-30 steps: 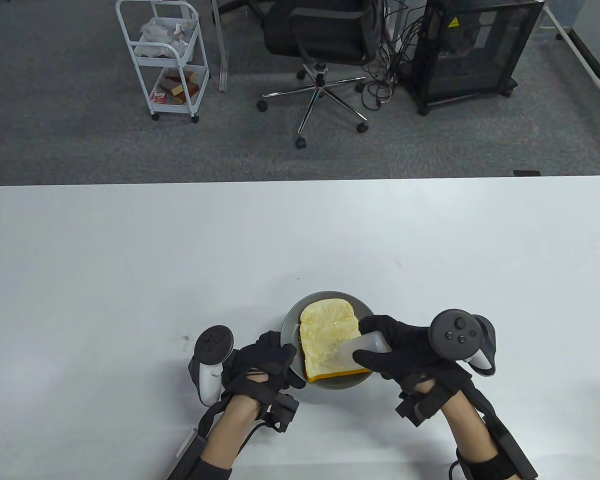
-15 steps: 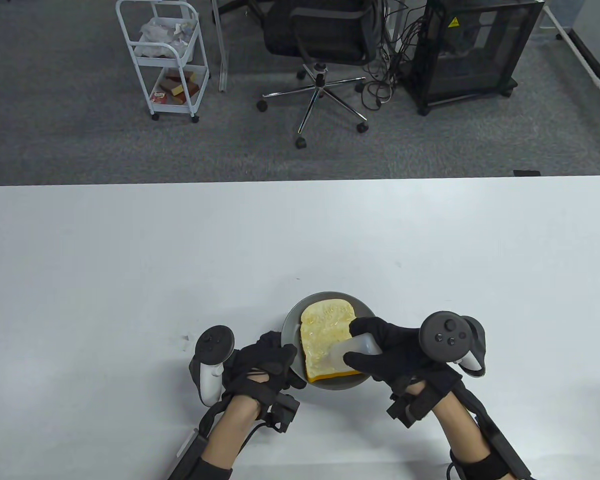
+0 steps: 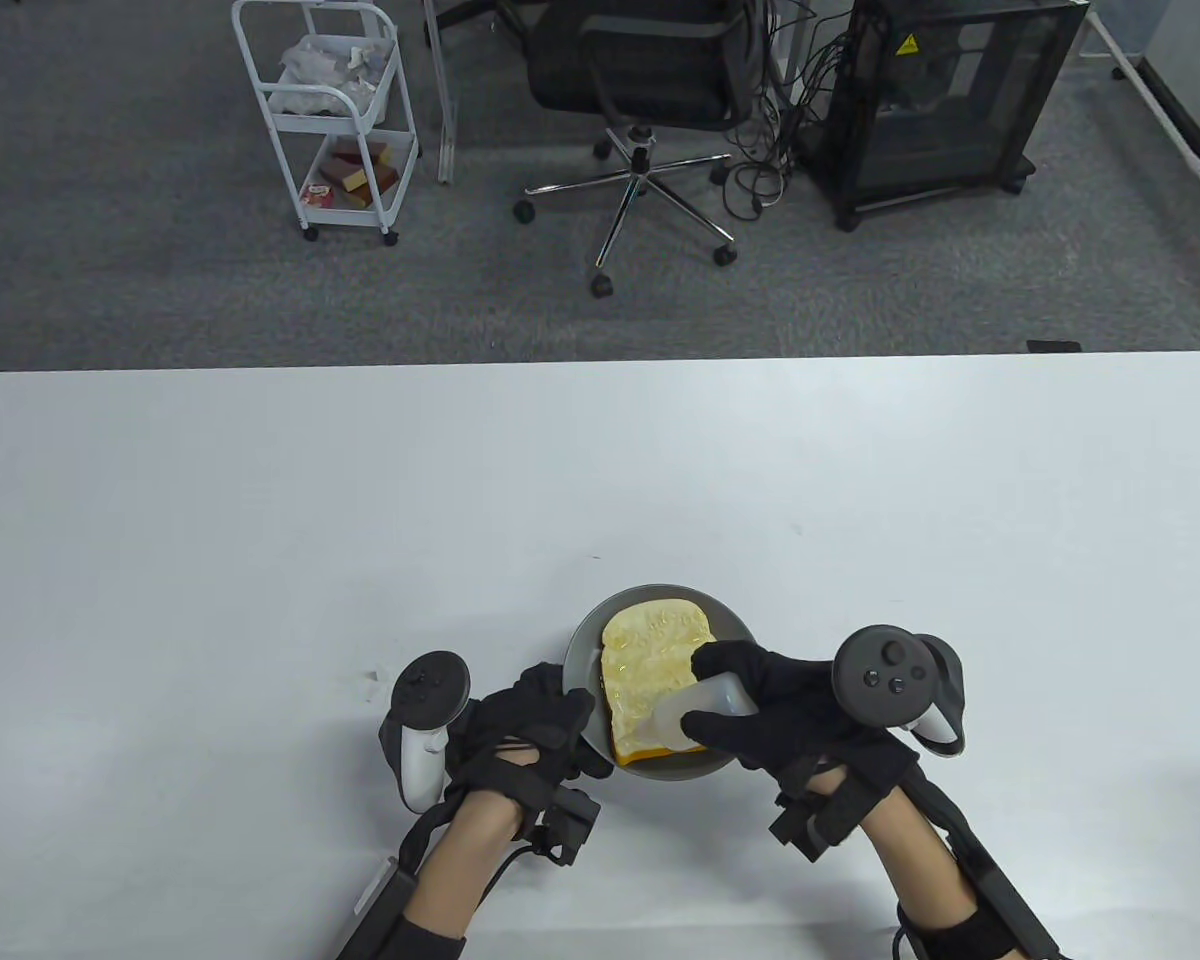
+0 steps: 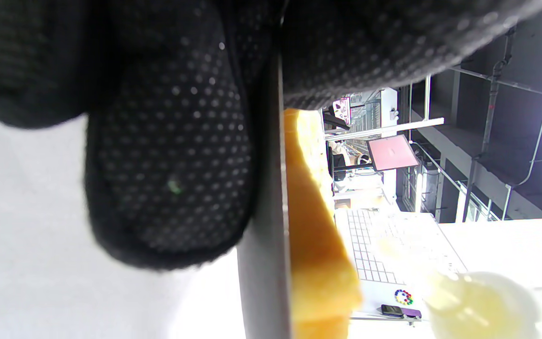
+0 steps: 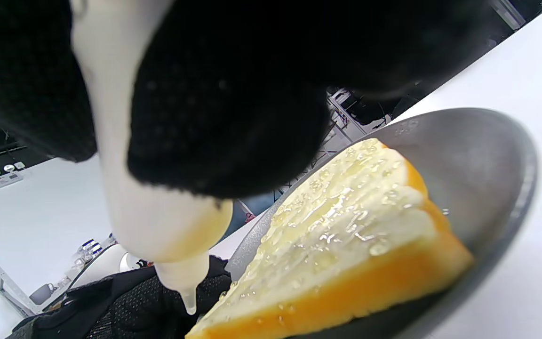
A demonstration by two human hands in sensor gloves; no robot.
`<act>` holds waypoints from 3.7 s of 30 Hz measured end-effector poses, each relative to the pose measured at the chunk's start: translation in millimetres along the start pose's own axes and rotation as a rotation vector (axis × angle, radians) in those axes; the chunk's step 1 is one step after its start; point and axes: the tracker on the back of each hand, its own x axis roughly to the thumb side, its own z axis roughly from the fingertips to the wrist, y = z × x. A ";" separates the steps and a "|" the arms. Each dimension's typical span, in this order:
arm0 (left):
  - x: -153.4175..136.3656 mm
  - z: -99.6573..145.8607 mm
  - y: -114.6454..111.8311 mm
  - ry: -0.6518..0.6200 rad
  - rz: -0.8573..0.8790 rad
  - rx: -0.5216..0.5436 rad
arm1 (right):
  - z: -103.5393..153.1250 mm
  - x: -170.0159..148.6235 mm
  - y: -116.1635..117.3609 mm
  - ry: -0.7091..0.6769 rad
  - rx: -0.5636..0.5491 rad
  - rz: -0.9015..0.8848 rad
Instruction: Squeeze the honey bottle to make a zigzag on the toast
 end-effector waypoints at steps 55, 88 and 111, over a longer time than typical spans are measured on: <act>-0.3 -0.3 14.2 -0.004 0.066 0.037 | 25.7 -40.6 -76.9 0.092 -0.065 -0.068; 1.8 -79.2 20.9 0.222 -0.042 0.099 | 10.1 -105.8 -52.7 0.025 -0.276 -0.917; 6.2 -96.8 20.1 0.261 -0.185 0.240 | 7.1 -110.1 -45.5 0.073 -0.261 -0.925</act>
